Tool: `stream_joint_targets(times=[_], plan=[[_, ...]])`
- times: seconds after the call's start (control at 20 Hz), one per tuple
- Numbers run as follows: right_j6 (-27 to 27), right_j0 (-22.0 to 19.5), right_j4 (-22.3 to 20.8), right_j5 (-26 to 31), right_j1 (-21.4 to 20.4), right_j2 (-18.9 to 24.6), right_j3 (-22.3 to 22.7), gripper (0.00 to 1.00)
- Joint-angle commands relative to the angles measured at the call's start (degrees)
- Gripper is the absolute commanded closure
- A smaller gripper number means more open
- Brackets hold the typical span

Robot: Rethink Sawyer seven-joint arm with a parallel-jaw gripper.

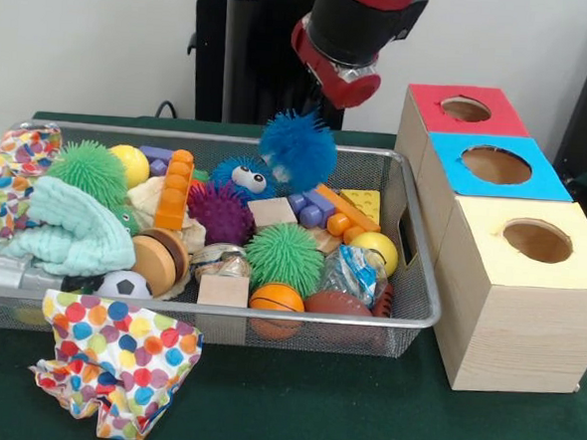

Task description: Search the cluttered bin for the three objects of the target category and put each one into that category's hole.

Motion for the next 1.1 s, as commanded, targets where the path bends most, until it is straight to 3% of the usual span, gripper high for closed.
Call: stream_joint_targets(times=[0.05,0.65,1.1], plan=[[12.67,-3.75,6.48,-9.37,1.88,10.24,10.86,1.00],[14.32,-2.59,10.56,-17.69,3.86,13.97,15.55,1.00],[16.59,0.64,14.56,-18.15,3.04,14.90,18.64,1.00]])
